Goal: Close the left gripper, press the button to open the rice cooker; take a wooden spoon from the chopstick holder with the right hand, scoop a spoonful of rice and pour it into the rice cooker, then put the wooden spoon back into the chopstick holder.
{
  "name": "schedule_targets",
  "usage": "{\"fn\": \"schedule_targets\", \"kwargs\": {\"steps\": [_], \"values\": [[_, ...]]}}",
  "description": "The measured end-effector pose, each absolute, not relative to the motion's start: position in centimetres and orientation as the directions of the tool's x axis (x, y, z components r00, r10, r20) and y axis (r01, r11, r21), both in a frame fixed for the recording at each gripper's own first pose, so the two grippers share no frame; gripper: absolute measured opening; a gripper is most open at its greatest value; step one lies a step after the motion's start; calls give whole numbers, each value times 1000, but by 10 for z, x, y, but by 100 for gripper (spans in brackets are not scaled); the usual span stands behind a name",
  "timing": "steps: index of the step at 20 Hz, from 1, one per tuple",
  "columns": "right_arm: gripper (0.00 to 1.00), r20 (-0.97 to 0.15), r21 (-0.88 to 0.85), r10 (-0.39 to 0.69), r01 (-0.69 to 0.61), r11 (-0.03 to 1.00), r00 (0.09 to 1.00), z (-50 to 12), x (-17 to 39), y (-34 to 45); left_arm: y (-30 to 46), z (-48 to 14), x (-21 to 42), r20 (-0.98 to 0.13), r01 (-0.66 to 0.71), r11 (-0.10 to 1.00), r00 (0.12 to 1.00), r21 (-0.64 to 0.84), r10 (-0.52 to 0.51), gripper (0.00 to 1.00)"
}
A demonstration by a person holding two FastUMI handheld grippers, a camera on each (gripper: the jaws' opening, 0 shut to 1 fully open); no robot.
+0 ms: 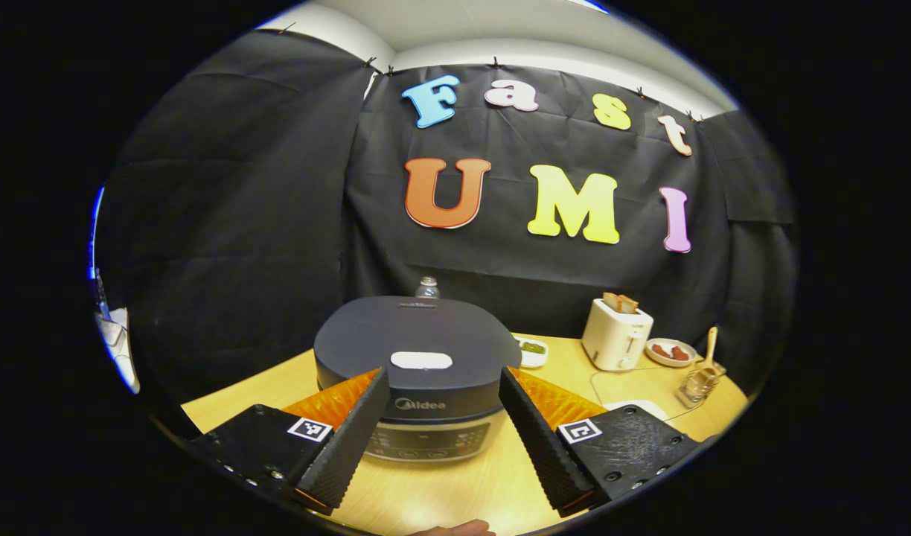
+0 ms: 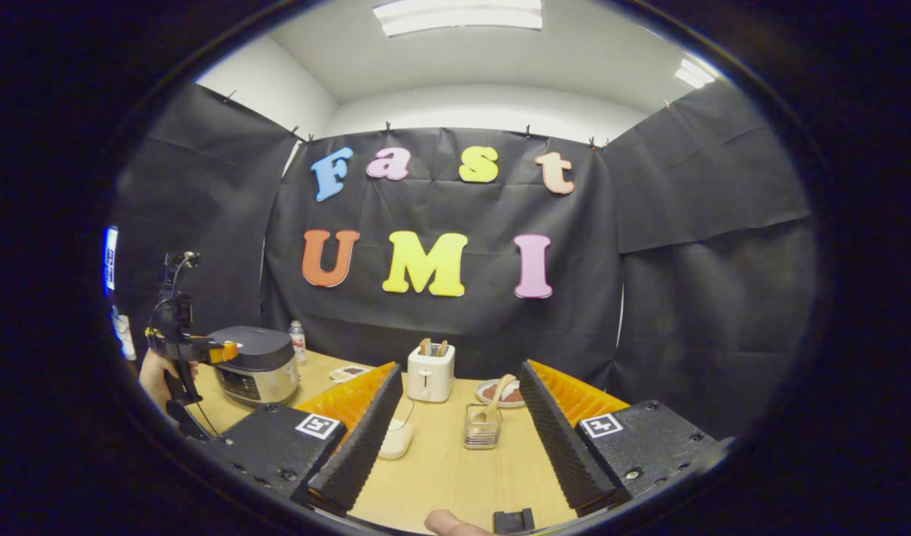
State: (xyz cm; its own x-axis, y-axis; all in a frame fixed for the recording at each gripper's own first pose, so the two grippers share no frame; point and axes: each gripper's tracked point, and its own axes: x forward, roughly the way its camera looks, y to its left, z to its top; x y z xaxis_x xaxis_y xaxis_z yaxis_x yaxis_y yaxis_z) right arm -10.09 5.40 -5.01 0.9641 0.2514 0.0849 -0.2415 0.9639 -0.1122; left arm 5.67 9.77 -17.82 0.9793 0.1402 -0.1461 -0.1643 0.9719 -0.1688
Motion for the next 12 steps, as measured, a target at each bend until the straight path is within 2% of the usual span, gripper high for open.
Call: {"fn": "schedule_targets", "kwargs": {"steps": [1, 2, 3, 7, 8, 12], "values": [[100, 85, -106, 248, -238, 965, 965, -50, -101, 52, 91, -169, 48, -123, -150, 974, 984, -172, 130, 95], [98, 84, -101, 246, -237, 966, 966, -50, -99, 51, 85, -158, 38, -96, -128, 977, 989, -172, 112, 84], [98, 82, -96, 246, -238, 967, 966, -51, -98, 51, 77, -148, 28, -73, -103, 980, 993, -170, 92, 95], [100, 85, -80, 241, -235, 969, 967, -51, -98, 44, 54, -137, -13, -60, -81, 989, 995, -122, 74, 94], [98, 92, -75, 239, -232, 970, 967, -50, -98, 41, 47, -134, -24, -66, -69, 990, 996, -122, 62, 94], [100, 79, -30, 237, -235, 972, 968, -54, -94, 37, 22, -103, -58, -30, -20, 992, 999, -128, 16, 94]]}}
